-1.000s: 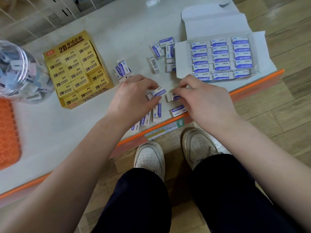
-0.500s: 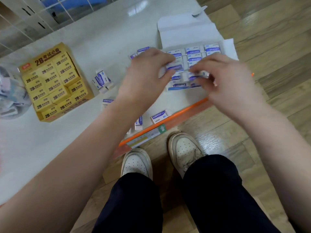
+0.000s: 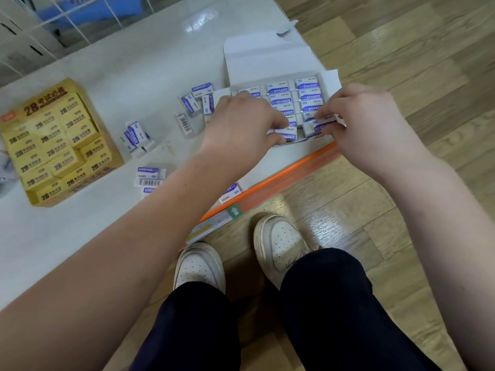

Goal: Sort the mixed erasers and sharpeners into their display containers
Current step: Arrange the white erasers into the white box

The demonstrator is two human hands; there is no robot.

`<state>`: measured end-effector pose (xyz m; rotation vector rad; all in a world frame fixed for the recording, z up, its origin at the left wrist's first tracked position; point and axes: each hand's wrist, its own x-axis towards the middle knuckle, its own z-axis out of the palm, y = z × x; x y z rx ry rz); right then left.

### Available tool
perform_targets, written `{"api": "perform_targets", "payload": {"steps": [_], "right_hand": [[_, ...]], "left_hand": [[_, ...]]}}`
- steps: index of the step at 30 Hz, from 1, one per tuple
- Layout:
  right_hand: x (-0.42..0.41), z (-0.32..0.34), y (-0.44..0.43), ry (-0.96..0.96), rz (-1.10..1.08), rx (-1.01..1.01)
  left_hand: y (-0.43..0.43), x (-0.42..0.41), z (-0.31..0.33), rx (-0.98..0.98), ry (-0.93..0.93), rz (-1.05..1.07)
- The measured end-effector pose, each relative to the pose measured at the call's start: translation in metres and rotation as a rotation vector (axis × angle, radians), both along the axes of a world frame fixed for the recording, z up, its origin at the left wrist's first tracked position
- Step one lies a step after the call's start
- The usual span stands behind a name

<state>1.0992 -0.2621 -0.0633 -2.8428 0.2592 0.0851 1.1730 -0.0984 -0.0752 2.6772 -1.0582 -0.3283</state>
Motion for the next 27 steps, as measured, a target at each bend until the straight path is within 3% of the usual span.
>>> {"api": "perform_targets", "payload": {"steps": [14,27], "right_hand": [[0.013,-0.001,-0.003,0.100,-0.045,-0.047],[0.019,0.003,-0.001,0.129,-0.053,-0.007]], "left_hand": [[-0.017,-0.004,0.002,0.003,0.111,0.012],[0.003,-0.003,-0.010,-0.223,0.102,0.116]]}}
